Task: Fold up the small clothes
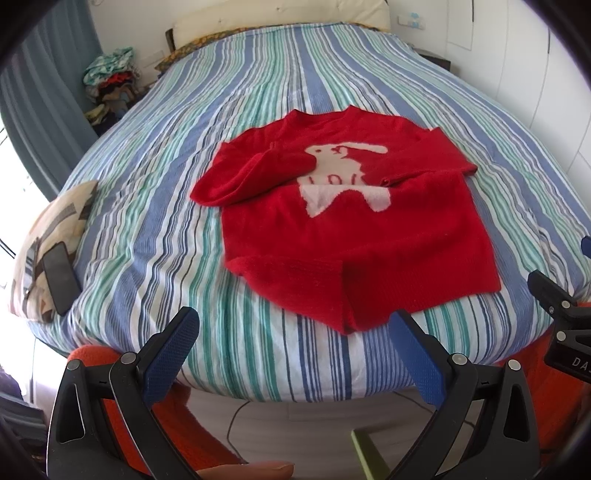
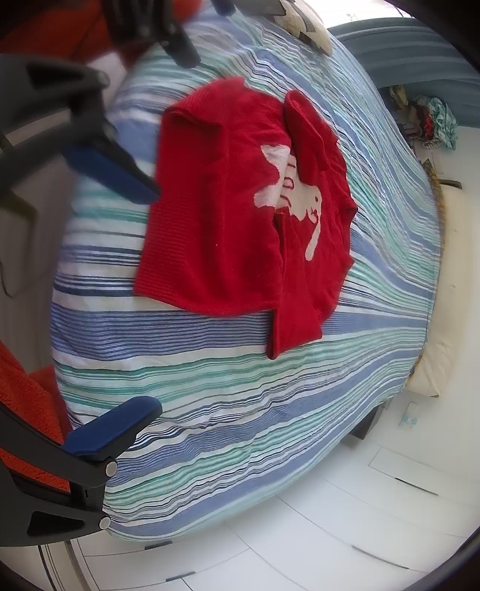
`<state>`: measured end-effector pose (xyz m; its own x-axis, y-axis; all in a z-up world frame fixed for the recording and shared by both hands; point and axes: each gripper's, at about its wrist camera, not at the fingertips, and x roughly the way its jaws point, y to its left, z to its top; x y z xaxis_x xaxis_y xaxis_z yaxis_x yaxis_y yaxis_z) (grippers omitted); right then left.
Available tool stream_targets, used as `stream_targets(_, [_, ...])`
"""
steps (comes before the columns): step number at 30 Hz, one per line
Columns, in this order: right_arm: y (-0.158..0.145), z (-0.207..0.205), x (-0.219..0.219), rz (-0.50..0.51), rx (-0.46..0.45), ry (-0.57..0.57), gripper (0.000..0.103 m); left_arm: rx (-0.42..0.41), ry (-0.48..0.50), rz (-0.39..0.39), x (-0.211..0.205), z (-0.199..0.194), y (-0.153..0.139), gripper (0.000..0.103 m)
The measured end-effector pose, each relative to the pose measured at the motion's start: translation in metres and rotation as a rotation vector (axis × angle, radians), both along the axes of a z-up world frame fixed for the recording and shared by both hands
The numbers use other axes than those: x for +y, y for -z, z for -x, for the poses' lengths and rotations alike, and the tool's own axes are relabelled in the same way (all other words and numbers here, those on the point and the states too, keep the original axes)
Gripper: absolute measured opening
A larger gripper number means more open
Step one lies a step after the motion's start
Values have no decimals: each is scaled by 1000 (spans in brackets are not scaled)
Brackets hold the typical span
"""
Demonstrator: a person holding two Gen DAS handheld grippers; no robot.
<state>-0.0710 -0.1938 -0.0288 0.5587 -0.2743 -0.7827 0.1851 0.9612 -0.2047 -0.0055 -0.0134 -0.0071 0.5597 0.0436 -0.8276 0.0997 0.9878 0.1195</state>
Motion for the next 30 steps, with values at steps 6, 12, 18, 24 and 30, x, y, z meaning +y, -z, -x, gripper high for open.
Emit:
stream_targets(6, [0, 0, -1, 2, 2, 9, 103, 1, 8, -8, -2, 0, 1, 102])
stream_targets(12, [0, 0, -2, 3, 2, 13, 103, 5, 10, -9, -3, -1, 1, 102])
stream_targets(18, [0, 0, -2, 3, 3, 13, 103, 8, 11, -8, -3, -1, 1, 102])
stream_targets(24, [1, 0, -4, 3, 6, 15, 103, 14, 17, -10, -3, -1, 5, 102])
stream_targets(30, [2, 0, -3, 4, 7, 15, 103, 28, 14, -23, -4, -1, 10, 102])
